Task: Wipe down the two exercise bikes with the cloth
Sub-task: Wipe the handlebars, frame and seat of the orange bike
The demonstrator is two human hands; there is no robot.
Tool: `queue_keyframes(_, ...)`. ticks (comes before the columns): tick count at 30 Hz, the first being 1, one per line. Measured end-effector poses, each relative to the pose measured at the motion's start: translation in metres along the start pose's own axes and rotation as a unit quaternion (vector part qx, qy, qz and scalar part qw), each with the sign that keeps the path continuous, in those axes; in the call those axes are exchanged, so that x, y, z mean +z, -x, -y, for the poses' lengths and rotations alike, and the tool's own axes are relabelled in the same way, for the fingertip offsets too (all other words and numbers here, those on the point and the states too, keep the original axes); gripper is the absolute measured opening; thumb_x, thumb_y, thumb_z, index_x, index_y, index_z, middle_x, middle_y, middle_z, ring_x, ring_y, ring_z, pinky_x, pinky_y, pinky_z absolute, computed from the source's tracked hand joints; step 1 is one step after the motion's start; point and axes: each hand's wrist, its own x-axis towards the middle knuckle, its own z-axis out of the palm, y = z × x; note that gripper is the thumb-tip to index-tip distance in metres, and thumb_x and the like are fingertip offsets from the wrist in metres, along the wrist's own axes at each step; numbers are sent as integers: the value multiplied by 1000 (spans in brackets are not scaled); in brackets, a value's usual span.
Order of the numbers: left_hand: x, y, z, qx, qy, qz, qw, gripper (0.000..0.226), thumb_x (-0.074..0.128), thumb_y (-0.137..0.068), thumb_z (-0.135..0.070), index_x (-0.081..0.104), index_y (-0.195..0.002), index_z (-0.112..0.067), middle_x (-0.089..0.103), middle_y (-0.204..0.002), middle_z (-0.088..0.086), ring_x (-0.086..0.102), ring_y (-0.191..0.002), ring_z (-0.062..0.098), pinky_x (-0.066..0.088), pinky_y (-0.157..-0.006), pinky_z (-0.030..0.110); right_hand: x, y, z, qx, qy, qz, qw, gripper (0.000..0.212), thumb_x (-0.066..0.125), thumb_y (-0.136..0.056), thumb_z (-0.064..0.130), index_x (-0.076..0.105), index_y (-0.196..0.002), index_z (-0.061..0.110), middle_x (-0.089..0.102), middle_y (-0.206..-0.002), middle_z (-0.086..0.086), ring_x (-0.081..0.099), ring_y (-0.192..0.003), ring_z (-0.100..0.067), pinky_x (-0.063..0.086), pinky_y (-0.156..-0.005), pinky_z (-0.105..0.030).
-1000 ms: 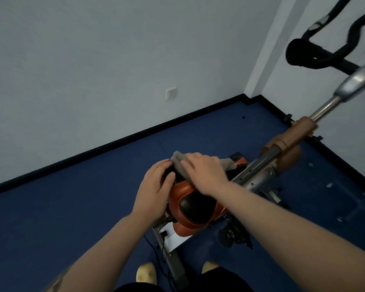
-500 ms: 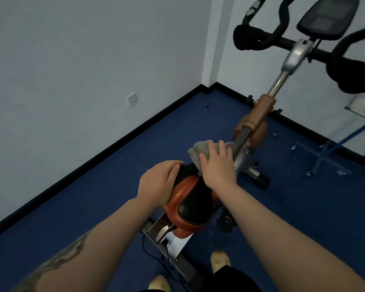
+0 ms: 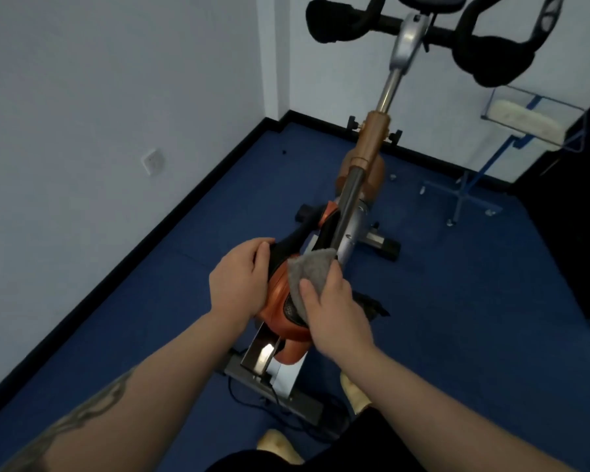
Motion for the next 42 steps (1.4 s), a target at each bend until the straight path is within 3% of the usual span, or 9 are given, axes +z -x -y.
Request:
queue_keyframes(5,0,0,-1,0,0,2,1000,32,38,-101,-35,67,-115,-34,66,-113,-18,51,-96,-5,30,-68,8,-10,-41,22,78,-52,-8,996,70,31,-100,54,11,-153,14,40,-148,-14,48,-126,-35,43,-100,-45)
queue_keyframes(10,0,-1,1,11,7,-3,1000,31,39,-101,-33,67,-114,-33,67,-108,-18,57,-94,-1,34,-65,12,23,28,10,-44,-11,-65,997,79,22,-89,65,-11,-151,30,-5,-160,5,14,-145,-25,35,-110,-46)
queue_keyframes(14,0,-1,1,11,-3,-1,1000,32,39,-101,-34,67,-115,-32,67,-110,-17,52,-92,-4,30,-66,9,5,-33,18,75,-62,-50,994,70,26,-100,54,6,-155,15,30,-155,-12,37,-137,-32,29,-112,-53)
queue_keyframes(17,1,0,1,10,0,3,1000,32,39,-101,-34,66,-116,-32,66,-110,-17,52,-92,-3,31,-67,11,4,-40,20,83,-91,-75,990,69,26,-99,58,16,-153,16,47,-143,-11,50,-125,-31,43,-100,-45)
queue_keyframes(21,1,-1,3,18,8,-5,1000,31,39,-100,-32,67,-114,-32,67,-106,-17,58,-92,0,38,-68,18,27,14,17,21,-72,-145,987,84,25,-85,75,13,-152,26,36,-146,0,50,-122,-22,53,-87,-47)
queue_keyframes(27,1,-1,1,18,-2,-2,1000,31,40,-100,-31,67,-114,-30,68,-108,-15,53,-89,-2,35,-65,16,5,-38,21,102,-107,-92,985,62,33,-96,62,32,-143,21,53,-132,-4,56,-113,-27,49,-91,-46)
queue_keyframes(32,1,-1,2,15,-4,0,1000,31,40,-100,-30,67,-115,-31,68,-108,-15,54,-89,-2,36,-65,17,28,19,12,-3,-91,-143,985,74,30,-90,68,16,-150,28,31,-147,2,47,-123,-21,51,-91,-46)
queue_keyframes(37,1,-1,2,15,-9,-3,1000,31,40,-100,-31,67,-115,-31,67,-110,-15,51,-89,-3,33,-65,12,-8,-52,22,149,-112,-16,982,63,26,-100,57,26,-144,12,55,-131,-15,56,-113,-34,47,-93,-42)
queue_keyframes(42,2,-2,2,15,-4,-4,1000,30,40,-100,-31,66,-113,-32,67,-106,-16,54,-87,-1,36,-64,16,16,3,14,22,-59,-104,993,67,30,-94,63,17,-148,25,39,-142,-5,53,-117,-26,51,-88,-47)
